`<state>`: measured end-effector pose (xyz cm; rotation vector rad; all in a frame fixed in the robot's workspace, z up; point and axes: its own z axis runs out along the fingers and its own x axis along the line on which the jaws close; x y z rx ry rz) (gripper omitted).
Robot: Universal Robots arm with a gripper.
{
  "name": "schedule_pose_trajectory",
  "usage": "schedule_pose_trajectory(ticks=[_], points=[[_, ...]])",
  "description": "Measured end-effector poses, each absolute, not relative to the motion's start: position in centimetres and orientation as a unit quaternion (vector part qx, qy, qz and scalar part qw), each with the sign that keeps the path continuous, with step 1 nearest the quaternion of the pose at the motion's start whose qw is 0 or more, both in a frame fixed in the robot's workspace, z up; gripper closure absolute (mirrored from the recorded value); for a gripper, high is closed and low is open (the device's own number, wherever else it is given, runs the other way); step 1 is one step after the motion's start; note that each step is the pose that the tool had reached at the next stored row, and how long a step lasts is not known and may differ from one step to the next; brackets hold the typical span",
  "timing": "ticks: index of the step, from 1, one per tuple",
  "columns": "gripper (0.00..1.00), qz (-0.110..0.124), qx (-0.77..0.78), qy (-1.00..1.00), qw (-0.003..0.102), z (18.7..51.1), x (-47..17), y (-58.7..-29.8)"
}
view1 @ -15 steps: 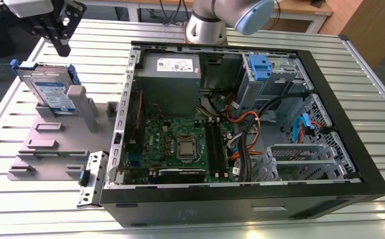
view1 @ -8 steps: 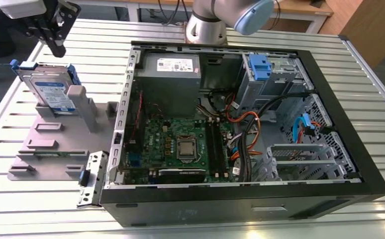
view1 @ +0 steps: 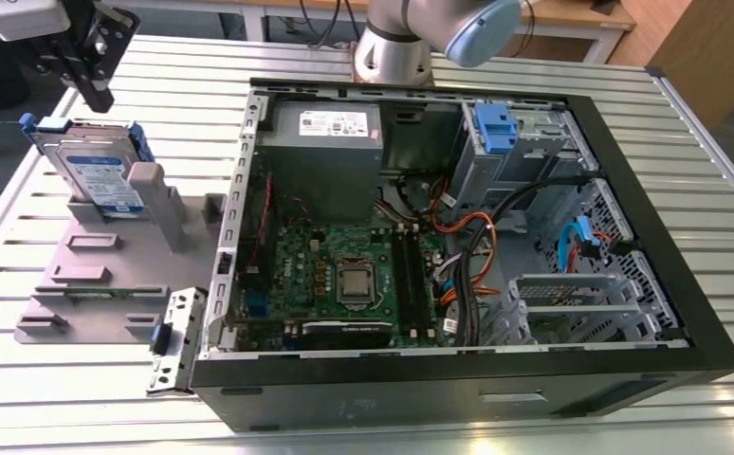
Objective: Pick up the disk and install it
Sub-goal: 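Reach for the disk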
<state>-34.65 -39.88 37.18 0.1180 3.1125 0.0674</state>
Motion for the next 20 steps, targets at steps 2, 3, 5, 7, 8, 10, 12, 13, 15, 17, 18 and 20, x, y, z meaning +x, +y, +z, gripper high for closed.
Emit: schedule_pose_trajectory(ticks=[2,3,5,7,8,10,12,13,15,17,18,20], points=[[0.89,0.022,0.038,0.999,0.013,37.09,-34.87,-39.88],[0.89,0.022,0.038,0.999,0.013,37.07,-34.92,-39.88],[0.89,0.022,0.038,0.999,0.013,37.06,-34.94,-39.88],[0.89,0.022,0.038,0.999,0.013,37.05,-34.96,-39.88],[0.89,0.022,0.038,0.999,0.013,37.05,-34.96,-39.88],[0.89,0.022,0.038,0.999,0.013,37.05,-34.96,-39.88],[0.89,0.022,0.038,0.999,0.013,37.05,-34.97,-39.88],[0.89,0.022,0.038,0.999,0.013,37.05,-34.97,-39.88],[0.89,0.022,0.038,0.999,0.013,37.04,-34.97,-39.88],[0.89,0.022,0.038,0.999,0.013,36.98,-35.04,-39.88],[0.89,0.022,0.038,0.999,0.013,36.93,-35.11,-39.88],[0.89,0.022,0.038,0.999,0.013,36.79,-35.44,-39.88]])
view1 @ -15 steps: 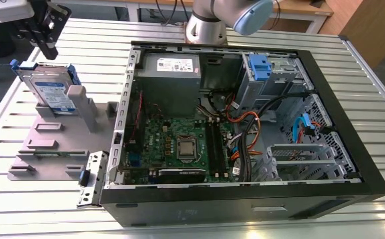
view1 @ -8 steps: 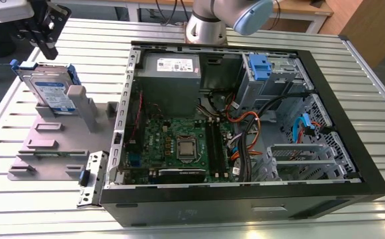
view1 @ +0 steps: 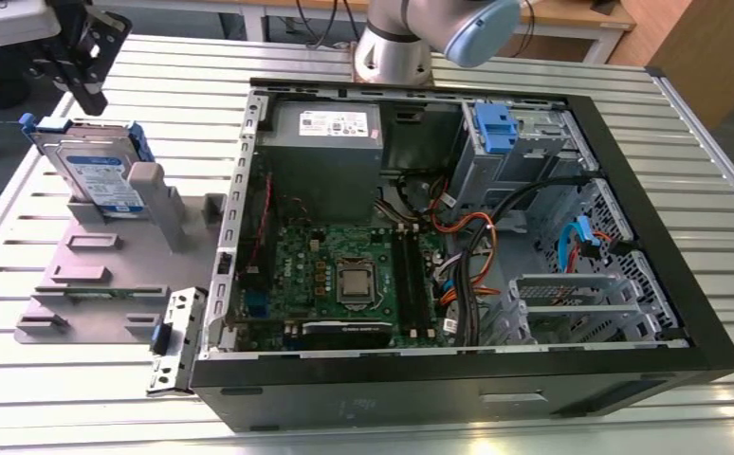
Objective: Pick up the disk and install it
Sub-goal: 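Reach for the disk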
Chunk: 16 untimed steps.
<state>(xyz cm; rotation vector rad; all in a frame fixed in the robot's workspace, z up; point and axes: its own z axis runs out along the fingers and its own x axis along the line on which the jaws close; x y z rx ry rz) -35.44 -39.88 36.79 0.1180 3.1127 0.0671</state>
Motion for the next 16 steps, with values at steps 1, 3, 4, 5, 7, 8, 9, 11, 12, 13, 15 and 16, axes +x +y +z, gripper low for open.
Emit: schedule_pose_trajectory(ticks=[1,3,4,5,7,8,9,11,12,13,15,16], points=[[0.89,0.022,0.038,0.999,0.013,36.7,-35.7,-39.9],[0.89,0.022,0.038,0.999,0.013,36.4,-36.1,-39.9],[0.89,0.022,0.038,0.999,0.013,36.3,-36.3,-39.8],[0.89,0.021,0.038,0.999,0.013,36.1,-36.6,-39.8],[0.89,0.021,0.038,0.999,0.013,35.7,-37.0,-39.7],[0.89,0.021,0.038,0.999,0.013,35.6,-37.2,-39.7],[0.89,0.021,0.038,0.999,0.013,35.4,-37.3,-39.7],[0.89,0.021,0.038,0.999,0.013,35.2,-37.4,-39.6],[0.89,0.021,0.038,0.999,0.013,35.2,-37.5,-39.6],[0.89,0.021,0.038,0.999,0.013,35.1,-37.6,-39.5],[0.89,0.021,0.038,0.999,0.013,34.9,-37.8,-39.4],[0.89,0.021,0.038,0.999,0.013,34.8,-38.0,-39.2]])
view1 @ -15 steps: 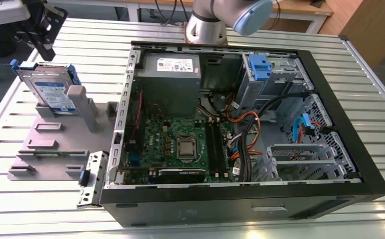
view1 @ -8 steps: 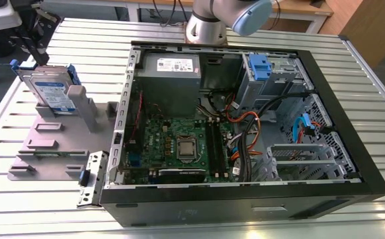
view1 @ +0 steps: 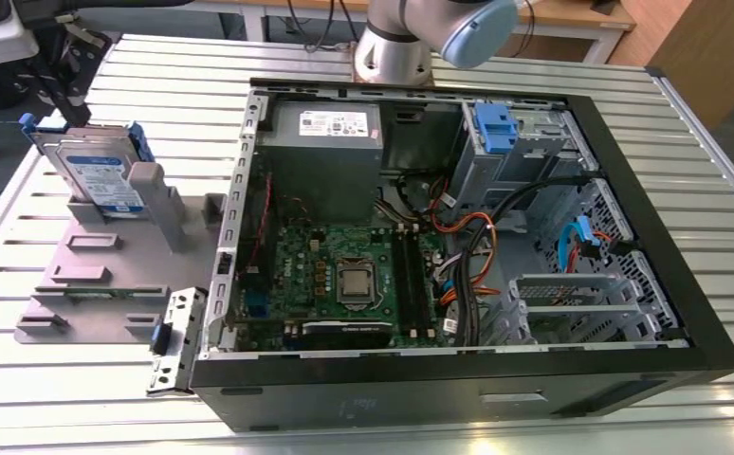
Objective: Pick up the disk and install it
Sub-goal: 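Reach for the disk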
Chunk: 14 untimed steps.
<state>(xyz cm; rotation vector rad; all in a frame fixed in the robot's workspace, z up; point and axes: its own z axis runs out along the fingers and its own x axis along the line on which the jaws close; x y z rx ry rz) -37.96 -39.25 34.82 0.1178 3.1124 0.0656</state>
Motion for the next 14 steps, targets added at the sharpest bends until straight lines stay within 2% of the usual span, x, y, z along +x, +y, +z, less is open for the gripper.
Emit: schedule_pose_trajectory(ticks=[14], points=[[0.89,0.020,0.038,0.999,0.013,33.7,-39.0,-38.5]])
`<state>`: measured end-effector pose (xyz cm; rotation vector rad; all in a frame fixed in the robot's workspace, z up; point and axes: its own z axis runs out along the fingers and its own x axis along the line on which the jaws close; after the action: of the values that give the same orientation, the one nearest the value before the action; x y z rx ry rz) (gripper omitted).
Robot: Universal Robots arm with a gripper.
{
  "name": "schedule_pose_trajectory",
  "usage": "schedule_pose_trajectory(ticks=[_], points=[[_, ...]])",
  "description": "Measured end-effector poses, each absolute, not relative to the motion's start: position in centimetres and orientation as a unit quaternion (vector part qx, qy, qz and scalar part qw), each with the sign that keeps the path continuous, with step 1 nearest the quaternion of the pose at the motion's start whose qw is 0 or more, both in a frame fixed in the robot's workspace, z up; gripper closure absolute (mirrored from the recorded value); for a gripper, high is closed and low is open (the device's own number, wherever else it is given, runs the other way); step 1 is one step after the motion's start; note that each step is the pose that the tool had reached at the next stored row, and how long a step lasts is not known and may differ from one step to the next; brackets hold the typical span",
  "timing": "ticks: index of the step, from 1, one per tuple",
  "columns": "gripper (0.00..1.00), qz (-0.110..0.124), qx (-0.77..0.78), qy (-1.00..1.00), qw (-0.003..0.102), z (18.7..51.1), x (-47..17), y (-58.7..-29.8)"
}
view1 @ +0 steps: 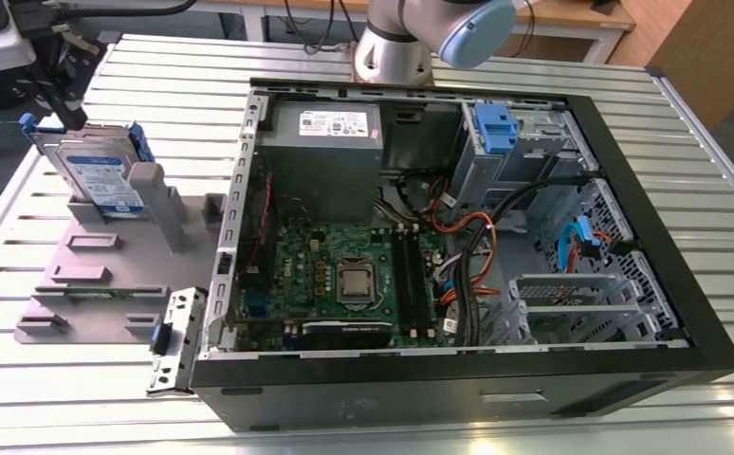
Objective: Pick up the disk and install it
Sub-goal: 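Pick up the disk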
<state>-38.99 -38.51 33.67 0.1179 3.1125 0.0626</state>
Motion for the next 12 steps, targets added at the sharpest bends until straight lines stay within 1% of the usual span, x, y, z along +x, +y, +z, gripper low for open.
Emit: schedule_pose_trajectory(ticks=[12], points=[[0.89,0.020,0.038,0.999,0.013,33.82,-38.99,-38.51]])
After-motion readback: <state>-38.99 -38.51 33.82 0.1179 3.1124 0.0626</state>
